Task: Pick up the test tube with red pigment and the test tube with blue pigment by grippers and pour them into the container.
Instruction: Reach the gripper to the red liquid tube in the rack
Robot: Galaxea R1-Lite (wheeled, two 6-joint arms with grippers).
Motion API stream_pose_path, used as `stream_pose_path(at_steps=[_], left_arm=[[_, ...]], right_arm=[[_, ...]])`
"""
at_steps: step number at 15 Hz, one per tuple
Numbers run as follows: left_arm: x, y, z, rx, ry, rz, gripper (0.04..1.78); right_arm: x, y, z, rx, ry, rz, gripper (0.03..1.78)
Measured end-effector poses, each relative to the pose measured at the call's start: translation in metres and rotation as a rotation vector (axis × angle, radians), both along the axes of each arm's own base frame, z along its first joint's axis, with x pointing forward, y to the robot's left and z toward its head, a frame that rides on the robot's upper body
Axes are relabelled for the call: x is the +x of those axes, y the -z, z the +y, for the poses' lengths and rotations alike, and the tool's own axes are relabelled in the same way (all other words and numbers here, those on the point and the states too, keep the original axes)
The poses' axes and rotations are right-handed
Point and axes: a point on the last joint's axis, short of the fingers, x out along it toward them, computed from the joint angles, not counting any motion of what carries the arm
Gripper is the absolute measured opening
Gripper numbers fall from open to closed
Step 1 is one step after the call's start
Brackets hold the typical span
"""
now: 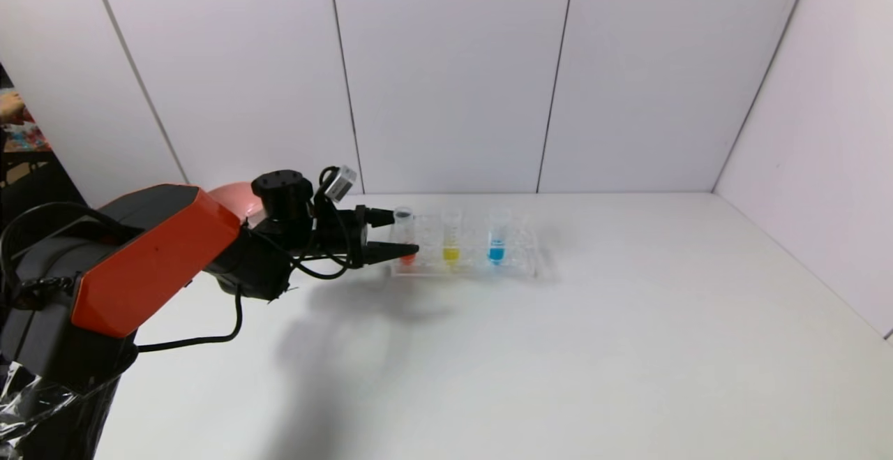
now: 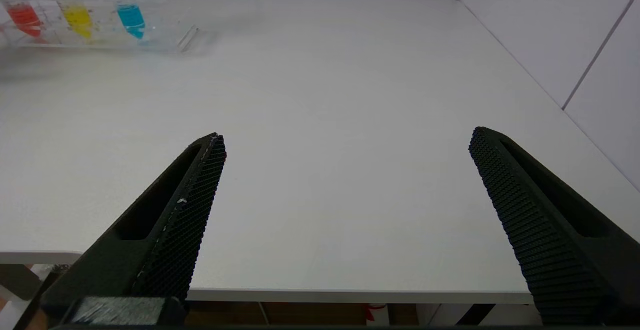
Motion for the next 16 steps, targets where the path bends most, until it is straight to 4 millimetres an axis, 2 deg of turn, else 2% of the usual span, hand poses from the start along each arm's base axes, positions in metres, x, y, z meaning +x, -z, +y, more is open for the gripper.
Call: stream_pose_path(at_steps=[3,6,7,9,16], left_arm=[[-0.0006,0.0016,-0.0056,0.001,0.011,0.003,1.25],[0.0004,0.0019,-0.0057,0.000,0.008,0.000,0.68],[0.0006,0.0020,-0.0060,0.000,0.007,-0.003,0.58],[0.0008,0.0026,-0.0064,0.000,0.008,-0.003,0.53],[0.0016,0.0019,-0.0066,0.001,0.013,0.005,0.53]], right_arm=[[0.0000,0.0000,0.0000,0.000,0.000,0.000,1.78],[0.0000,0.0000,0.0000,0.000,0.000,0.000,1.77],[0.0000,0.0000,0.0000,0.000,0.000,0.000,1.77],[0.0000,0.0000,0.0000,0.000,0.000,0.000,1.77],[0.0000,0.0000,0.0000,0.000,0.000,0.000,1.77]])
